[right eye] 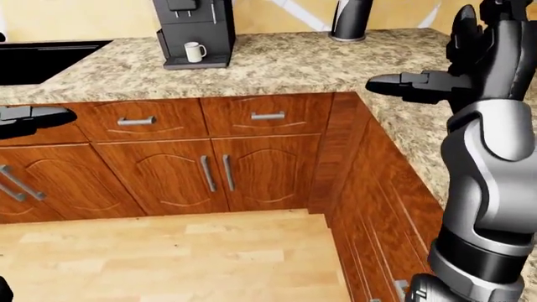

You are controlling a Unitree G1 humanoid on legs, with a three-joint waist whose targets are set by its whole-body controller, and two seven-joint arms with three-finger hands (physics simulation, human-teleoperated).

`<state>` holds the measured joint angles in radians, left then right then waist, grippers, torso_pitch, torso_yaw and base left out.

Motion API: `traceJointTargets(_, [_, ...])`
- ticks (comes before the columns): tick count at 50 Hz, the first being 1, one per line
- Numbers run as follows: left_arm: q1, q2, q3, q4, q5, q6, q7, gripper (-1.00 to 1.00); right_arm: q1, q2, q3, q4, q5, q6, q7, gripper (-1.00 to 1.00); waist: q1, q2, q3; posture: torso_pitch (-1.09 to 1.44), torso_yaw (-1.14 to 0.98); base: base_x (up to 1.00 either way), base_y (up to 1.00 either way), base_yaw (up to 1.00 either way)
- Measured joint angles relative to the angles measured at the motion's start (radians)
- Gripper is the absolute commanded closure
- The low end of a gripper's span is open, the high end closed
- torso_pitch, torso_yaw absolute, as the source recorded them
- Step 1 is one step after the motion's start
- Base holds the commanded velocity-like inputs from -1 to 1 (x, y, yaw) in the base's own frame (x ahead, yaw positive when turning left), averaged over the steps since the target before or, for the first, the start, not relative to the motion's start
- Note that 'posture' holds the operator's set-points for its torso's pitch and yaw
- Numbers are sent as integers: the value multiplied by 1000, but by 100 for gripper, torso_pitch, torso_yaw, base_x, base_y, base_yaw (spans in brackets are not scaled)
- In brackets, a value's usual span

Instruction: Pick the mug from under the coffee machine dispenser and place it on the counter.

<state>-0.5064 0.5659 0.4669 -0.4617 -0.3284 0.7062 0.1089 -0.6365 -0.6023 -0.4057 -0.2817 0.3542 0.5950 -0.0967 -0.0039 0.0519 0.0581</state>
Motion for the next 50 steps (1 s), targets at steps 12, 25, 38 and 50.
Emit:
traceJointTargets(12, [-6,-4,0,-9,1,-3,10,-100,-7,-16,-9,-1,10,4,2,-100,17,-75,3,0,0,33,26,0])
traceJointTargets(25, [-16,13,0,-14,-10,-1,8,-100,-17,-27,-16,5,18,12,-9,-100,-11,23,-19,0,0,26,30,0])
traceJointTargets(38, [-14,14,8,-13,-9,13,17,-100,-19,-37,-14,1,34,7,-8,-100,19,-65,-19,0,0,20,21,0])
traceJointTargets(50, [-23,13,-7,-23,-23,30,12,-100,-12,-47,-22,22,34,16,-15,-100,-4,-53,-10,0,0,16,16,0])
